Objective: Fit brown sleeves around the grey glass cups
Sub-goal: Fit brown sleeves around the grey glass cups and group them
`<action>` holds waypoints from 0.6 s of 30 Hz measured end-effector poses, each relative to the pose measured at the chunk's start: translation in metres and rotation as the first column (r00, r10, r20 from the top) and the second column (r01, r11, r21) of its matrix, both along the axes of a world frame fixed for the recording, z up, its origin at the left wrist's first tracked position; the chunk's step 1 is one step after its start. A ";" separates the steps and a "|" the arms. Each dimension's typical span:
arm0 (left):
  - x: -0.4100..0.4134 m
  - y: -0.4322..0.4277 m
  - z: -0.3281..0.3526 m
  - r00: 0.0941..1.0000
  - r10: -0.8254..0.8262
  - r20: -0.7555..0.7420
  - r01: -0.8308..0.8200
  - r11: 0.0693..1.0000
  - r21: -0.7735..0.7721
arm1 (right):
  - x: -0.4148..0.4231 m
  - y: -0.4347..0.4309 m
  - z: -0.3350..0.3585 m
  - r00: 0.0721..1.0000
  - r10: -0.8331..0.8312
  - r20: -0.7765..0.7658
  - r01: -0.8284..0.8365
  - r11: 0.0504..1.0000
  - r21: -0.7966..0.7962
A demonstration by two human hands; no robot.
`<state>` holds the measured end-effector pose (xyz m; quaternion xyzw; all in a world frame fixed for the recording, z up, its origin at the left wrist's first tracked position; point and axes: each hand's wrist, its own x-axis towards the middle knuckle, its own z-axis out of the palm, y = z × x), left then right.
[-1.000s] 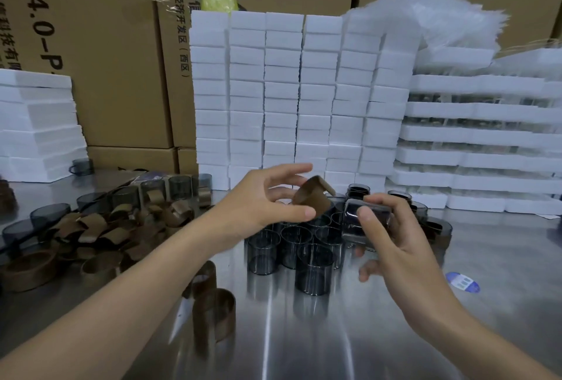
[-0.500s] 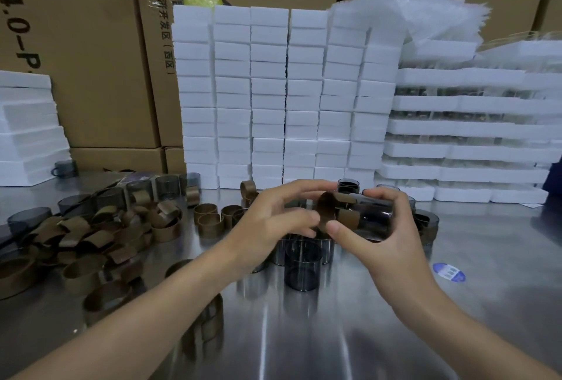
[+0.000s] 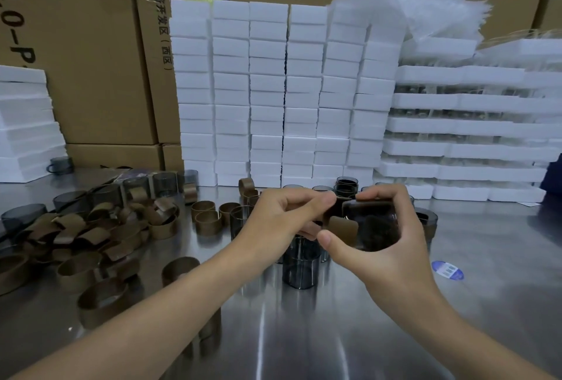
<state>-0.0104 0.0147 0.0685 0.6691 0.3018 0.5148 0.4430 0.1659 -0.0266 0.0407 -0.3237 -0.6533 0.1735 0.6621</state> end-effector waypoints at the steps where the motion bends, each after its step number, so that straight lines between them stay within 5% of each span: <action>1: -0.001 -0.001 0.000 1.000 -0.025 0.008 0.025 0.999 -0.023 | 0.002 0.000 -0.001 1.000 -0.004 0.024 0.003 1.000 0.014; 18: 0.006 -0.012 0.002 0.964 -0.267 -0.006 0.265 0.959 -0.105 | 0.018 0.017 -0.006 0.976 0.037 0.212 -0.097 0.956 0.278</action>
